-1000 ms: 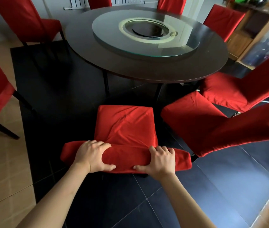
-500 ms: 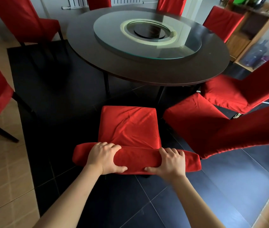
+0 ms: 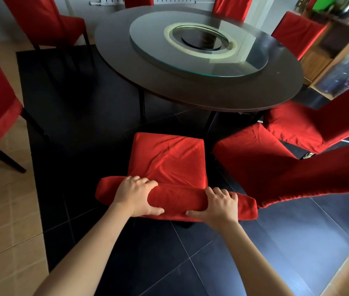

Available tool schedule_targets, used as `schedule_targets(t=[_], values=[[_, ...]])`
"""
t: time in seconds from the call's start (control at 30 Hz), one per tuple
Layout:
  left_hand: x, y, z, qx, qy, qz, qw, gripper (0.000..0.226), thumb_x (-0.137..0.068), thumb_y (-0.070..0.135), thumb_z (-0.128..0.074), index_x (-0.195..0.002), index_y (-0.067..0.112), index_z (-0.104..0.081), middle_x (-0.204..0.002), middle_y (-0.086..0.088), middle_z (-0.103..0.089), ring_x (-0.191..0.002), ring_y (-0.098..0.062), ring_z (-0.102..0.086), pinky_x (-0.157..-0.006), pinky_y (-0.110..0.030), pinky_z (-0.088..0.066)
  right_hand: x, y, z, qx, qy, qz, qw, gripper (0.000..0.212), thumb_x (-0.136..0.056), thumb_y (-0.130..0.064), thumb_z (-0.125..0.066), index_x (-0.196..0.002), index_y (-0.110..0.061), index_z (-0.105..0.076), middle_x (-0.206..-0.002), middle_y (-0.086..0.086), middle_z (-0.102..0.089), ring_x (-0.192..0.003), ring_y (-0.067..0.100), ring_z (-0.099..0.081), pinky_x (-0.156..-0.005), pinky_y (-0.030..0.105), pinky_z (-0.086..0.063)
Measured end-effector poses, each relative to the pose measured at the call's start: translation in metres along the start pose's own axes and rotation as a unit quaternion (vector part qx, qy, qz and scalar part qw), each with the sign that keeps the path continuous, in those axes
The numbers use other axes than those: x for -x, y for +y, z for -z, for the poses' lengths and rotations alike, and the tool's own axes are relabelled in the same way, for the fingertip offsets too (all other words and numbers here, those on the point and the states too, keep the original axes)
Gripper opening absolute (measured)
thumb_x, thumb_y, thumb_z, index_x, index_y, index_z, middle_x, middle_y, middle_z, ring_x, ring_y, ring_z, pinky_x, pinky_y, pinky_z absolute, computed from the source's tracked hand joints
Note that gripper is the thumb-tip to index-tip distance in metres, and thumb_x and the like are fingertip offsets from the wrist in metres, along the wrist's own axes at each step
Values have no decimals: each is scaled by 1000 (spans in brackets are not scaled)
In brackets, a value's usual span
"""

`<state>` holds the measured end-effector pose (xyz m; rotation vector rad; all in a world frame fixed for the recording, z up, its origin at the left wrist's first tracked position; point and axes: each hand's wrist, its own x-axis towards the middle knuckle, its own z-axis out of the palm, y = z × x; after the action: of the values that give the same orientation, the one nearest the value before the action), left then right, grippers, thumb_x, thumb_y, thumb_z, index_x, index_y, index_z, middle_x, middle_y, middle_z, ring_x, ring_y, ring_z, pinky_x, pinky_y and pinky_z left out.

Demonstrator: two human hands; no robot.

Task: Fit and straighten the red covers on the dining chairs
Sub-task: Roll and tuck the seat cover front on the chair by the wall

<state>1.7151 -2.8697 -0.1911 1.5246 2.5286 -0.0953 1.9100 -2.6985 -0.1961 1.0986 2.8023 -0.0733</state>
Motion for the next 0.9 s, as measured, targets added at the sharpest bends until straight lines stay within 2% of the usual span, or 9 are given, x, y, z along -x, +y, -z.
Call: schedule_targets(t=[0.27, 0.47, 0.73, 0.9], values=[[1, 1, -1, -4, -8, 13, 1000, 99, -56, 92, -36, -137, 35, -41, -129, 7, -56, -117, -18, -51, -102, -35, -33, -4, 3, -7, 0, 9, 10, 1000, 110, -40, -105, -21, -113, -31, -55, -101, -9, -61, -105, 20, -57, -99, 44, -32], [7, 4, 1, 10, -22, 38, 999, 99, -60, 90, -41, -141, 35, -36, -138, 4, -50, -126, -21, -45, -108, -40, -27, -5, 3, -5, -2, -2, 11, 1000, 112, -39, -105, -20, -117, -31, -53, -107, -8, -60, -109, 20, -55, -99, 43, -32], [18, 10, -1, 36, 5, 72, 997, 95, -64, 86, -46, -142, 33, -36, -143, 4, -45, -132, -22, -38, -112, -40, -21, -3, 1, 1, -4, -25, 8, 1000, 114, -39, -102, -21, -123, -31, -50, -114, -7, -58, -116, 20, -51, -102, 43, -32], [26, 14, -1, 56, 22, 92, 994, 89, -68, 81, -50, -142, 33, -36, -145, 3, -42, -136, -23, -32, -113, -43, -18, -2, 1, 4, 10, -27, 18, 999, 113, -42, -102, -17, -122, -31, -50, -111, -7, -59, -113, 20, -52, -99, 42, -34]])
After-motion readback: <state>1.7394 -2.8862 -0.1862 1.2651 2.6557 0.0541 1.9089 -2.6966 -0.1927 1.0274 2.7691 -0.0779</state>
